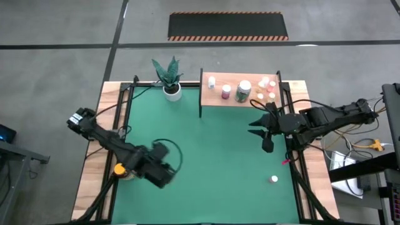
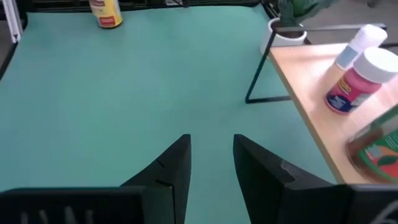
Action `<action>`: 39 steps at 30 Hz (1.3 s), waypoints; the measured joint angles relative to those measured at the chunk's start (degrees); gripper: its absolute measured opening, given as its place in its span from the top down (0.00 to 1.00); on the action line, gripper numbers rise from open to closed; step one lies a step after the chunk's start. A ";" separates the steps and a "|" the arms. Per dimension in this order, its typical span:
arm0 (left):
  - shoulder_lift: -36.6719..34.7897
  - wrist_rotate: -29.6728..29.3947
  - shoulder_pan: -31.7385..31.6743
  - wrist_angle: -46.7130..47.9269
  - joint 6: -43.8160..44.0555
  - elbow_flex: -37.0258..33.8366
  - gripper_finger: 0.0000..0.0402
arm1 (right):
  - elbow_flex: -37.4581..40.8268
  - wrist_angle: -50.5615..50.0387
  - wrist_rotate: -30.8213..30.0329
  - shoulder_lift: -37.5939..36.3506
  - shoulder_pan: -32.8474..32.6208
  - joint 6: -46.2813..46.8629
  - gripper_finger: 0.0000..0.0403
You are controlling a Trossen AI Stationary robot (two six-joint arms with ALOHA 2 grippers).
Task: Pick and place medicine bottles onto shelf by color
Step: Put the yellow pill bottle on the shelf
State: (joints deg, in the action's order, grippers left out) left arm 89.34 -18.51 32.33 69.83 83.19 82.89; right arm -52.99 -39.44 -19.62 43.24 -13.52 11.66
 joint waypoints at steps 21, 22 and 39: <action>-6.36 29.68 9.53 20.21 26.04 -13.01 0.24 | 5.29 5.94 0.29 0.02 -0.52 -3.78 0.74; -6.67 29.77 9.94 20.19 26.02 -13.38 0.24 | 5.35 5.94 0.31 0.02 -0.52 -3.78 0.75; -9.12 29.78 13.54 16.52 28.75 -20.57 0.32 | 7.10 8.21 0.31 0.02 -0.52 -3.76 0.76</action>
State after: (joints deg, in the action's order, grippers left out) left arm 80.23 11.27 45.87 86.35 111.94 62.33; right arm -45.89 -31.23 -19.31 43.27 -14.04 7.90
